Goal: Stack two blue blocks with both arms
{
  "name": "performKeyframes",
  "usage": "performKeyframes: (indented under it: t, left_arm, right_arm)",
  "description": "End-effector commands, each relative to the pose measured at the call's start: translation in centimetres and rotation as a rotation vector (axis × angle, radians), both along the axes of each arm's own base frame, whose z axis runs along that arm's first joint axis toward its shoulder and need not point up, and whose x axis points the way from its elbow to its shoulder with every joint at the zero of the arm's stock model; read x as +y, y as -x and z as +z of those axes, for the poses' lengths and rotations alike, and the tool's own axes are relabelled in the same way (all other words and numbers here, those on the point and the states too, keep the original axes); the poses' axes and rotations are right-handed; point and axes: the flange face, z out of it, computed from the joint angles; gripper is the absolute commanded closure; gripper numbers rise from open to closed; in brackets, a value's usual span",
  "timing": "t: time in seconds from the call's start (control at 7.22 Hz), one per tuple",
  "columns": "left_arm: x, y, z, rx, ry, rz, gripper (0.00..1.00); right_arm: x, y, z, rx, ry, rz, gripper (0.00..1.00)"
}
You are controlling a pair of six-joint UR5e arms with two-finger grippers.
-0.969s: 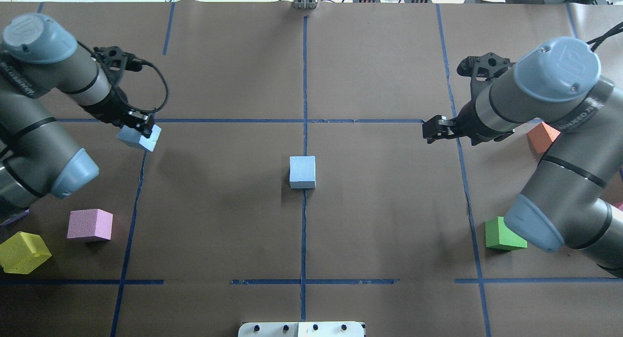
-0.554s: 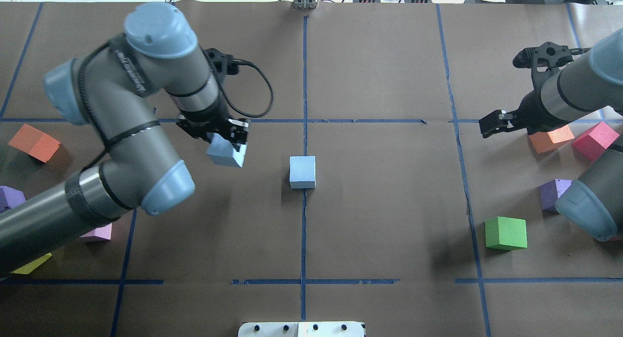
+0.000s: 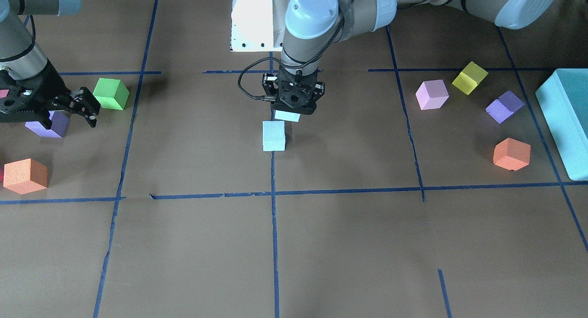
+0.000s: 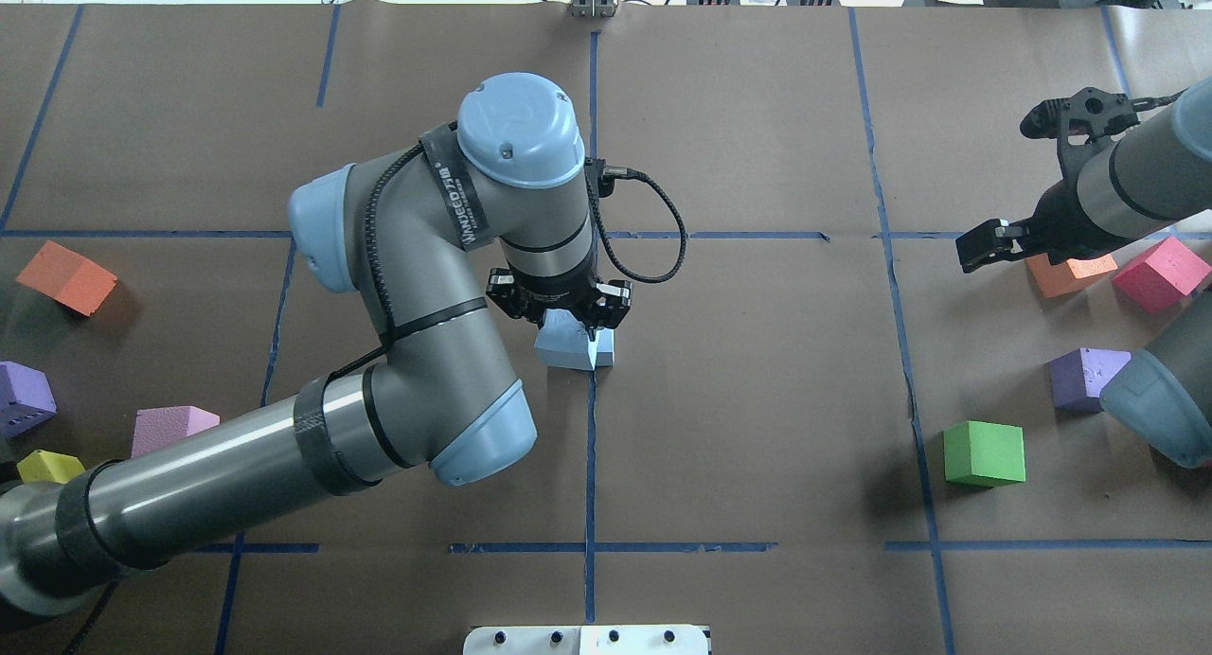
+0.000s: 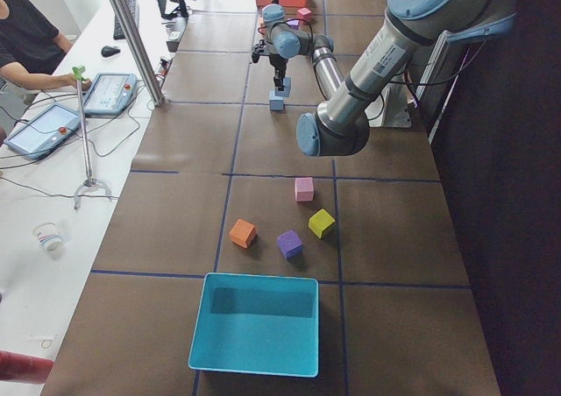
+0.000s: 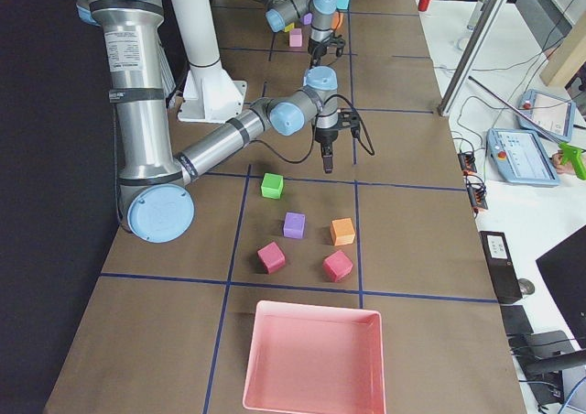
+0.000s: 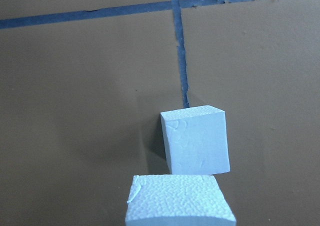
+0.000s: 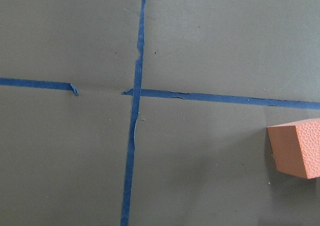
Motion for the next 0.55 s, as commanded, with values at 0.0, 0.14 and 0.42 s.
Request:
performKeyframes:
  t: [0.0, 0.14, 0.42]
  left_arm:
    - [-0.95, -1.80, 0.76, -0.037, 0.017, -0.007, 0.58]
    - [-0.98, -1.87, 0.75, -0.039, 0.036, -0.023, 0.58]
    - [-1.03, -1.95, 0.01, -0.032, 0.045, -0.035, 0.58]
  right_arm:
    - [-0.22, 0.21, 1.62, -0.015, -0.016, 0.001, 0.00]
    - [-0.20, 0.29, 1.70, -0.015, -0.014, 0.001, 0.00]
    - [-0.20, 0.29, 1.70, -0.015, -0.012, 0.003, 0.00]
